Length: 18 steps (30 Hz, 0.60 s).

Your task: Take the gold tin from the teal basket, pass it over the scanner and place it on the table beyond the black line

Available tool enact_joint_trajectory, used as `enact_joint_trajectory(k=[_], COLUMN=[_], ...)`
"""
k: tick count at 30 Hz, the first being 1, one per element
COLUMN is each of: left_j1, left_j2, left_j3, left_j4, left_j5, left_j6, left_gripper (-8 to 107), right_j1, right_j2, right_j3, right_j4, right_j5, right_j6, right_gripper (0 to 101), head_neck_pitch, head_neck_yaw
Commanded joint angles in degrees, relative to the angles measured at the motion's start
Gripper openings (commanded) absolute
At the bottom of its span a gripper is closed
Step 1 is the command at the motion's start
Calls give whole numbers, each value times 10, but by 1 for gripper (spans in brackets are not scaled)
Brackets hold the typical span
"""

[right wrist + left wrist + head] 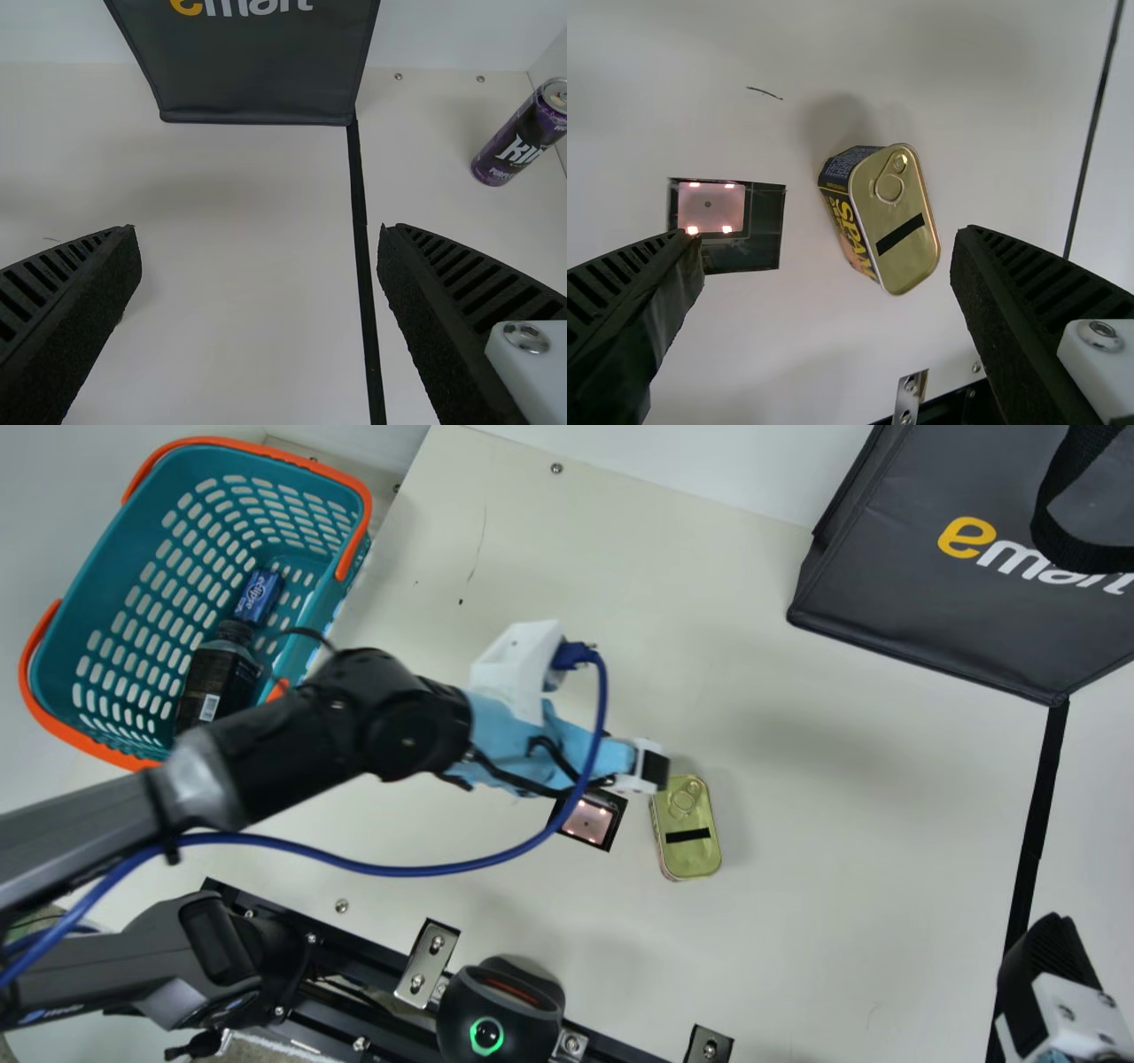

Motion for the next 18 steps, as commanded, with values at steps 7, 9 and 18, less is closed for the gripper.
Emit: enact_joint_trajectory(k=[7,9,18], left_j1=[127,159,272], left_j2=[-123,-147,-236], left_j3=[18,17,-14], left_j4=[-19,-22,42], left_j5=[98,122,217], left_j6=[172,196,255], left_gripper=[90,90,90], right_j1=[0,0,0], right_j2=[0,0,0], right_j3=[0,0,0], right_j4=[0,0,0], right_j5=[0,0,0], right_j6=[0,0,0], right_gripper=[95,95,95], head_neck_pitch=[-17,-17,-17], head_neck_yaw=[2,2,2])
